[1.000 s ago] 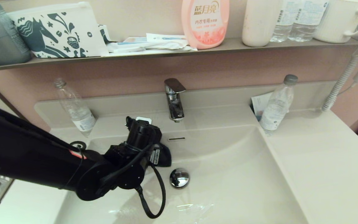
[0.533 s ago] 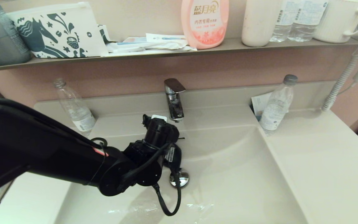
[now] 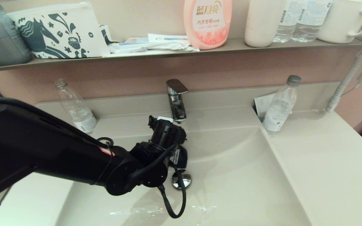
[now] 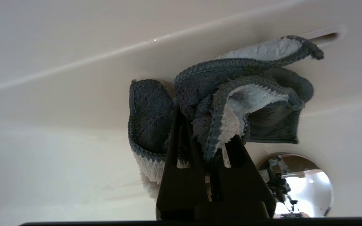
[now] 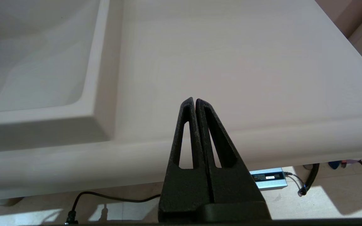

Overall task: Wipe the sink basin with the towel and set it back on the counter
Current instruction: Wipe the sink

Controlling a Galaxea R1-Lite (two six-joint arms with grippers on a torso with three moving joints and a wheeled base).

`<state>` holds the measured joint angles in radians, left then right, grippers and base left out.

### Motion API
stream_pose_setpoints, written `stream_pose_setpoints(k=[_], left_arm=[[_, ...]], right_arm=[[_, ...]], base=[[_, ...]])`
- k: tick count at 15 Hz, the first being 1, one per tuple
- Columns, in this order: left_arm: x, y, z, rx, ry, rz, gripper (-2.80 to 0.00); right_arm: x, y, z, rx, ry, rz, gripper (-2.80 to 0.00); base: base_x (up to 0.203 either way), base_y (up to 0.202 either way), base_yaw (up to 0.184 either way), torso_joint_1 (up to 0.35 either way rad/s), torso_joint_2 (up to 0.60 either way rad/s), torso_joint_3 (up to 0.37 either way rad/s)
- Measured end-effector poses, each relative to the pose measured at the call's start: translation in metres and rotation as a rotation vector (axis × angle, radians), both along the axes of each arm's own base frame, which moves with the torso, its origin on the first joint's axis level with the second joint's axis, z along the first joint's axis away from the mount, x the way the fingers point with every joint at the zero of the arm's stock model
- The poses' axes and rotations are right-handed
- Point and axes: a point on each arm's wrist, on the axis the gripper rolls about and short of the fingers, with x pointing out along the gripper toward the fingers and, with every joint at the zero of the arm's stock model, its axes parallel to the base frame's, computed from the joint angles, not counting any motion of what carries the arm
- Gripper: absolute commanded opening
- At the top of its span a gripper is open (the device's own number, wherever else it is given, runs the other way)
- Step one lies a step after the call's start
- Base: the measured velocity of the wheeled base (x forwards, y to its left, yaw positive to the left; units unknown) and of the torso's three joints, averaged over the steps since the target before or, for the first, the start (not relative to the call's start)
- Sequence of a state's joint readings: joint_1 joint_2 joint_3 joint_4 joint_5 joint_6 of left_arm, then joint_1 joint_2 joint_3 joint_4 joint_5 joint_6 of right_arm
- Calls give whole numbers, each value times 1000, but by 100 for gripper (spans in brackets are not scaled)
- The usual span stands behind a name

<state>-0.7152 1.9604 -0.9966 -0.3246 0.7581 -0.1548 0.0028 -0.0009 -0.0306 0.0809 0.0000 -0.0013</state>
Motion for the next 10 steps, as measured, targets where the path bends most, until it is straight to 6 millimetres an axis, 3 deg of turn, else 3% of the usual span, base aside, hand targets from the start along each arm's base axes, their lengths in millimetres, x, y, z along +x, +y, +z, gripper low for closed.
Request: stream_pose_setpoints(k=[6,10], left_arm=[[3,19,-1,2,21,32,-280],[5,43,-2,3,48,68,-280]], right_arm=[[0,0,0,0,0,0,-280],[0,0,0,0,0,0,-280]], base=[[0,0,0,0,0,0],[0,0,0,0,0,0]])
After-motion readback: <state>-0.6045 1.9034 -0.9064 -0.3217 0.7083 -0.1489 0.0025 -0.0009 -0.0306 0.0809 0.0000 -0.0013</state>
